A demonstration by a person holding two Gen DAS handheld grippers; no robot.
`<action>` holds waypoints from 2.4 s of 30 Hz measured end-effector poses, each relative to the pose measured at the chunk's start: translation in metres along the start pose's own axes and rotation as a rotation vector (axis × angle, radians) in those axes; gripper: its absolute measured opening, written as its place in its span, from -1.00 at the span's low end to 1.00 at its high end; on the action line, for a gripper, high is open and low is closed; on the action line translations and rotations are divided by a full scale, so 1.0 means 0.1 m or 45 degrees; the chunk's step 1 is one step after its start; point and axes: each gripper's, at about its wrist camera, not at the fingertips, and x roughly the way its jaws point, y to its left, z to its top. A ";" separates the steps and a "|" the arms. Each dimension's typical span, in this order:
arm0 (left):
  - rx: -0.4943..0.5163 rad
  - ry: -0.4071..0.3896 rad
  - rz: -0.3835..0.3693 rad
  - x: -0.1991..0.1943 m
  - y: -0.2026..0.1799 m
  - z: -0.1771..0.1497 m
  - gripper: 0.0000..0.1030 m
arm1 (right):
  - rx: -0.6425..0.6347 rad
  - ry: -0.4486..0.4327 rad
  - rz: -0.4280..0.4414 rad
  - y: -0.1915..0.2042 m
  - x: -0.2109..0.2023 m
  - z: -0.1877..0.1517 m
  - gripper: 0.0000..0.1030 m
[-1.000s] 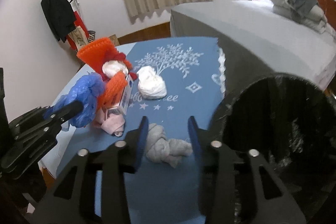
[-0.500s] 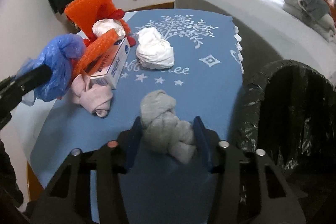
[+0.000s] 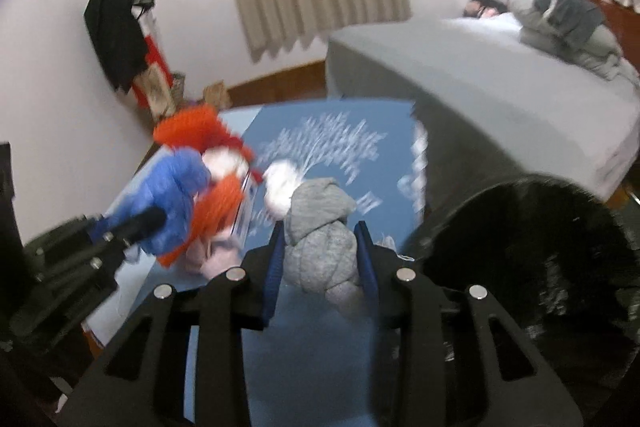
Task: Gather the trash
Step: 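Carry the blue bag and grey cloth to the bin and open both tools, then return the right tool to the table and grasp the white tissue ball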
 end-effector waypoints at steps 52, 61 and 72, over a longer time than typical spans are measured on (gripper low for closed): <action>-0.001 -0.040 0.114 0.07 0.05 0.10 0.55 | 0.116 -0.097 -0.229 -0.53 -0.18 -0.02 0.86; -0.077 0.033 0.273 0.17 0.66 -0.16 0.54 | 0.009 -0.024 -0.151 -0.04 0.38 0.03 0.86; -0.109 0.083 0.280 0.36 0.81 -0.30 0.46 | -0.065 0.056 -0.104 0.25 1.10 0.07 0.77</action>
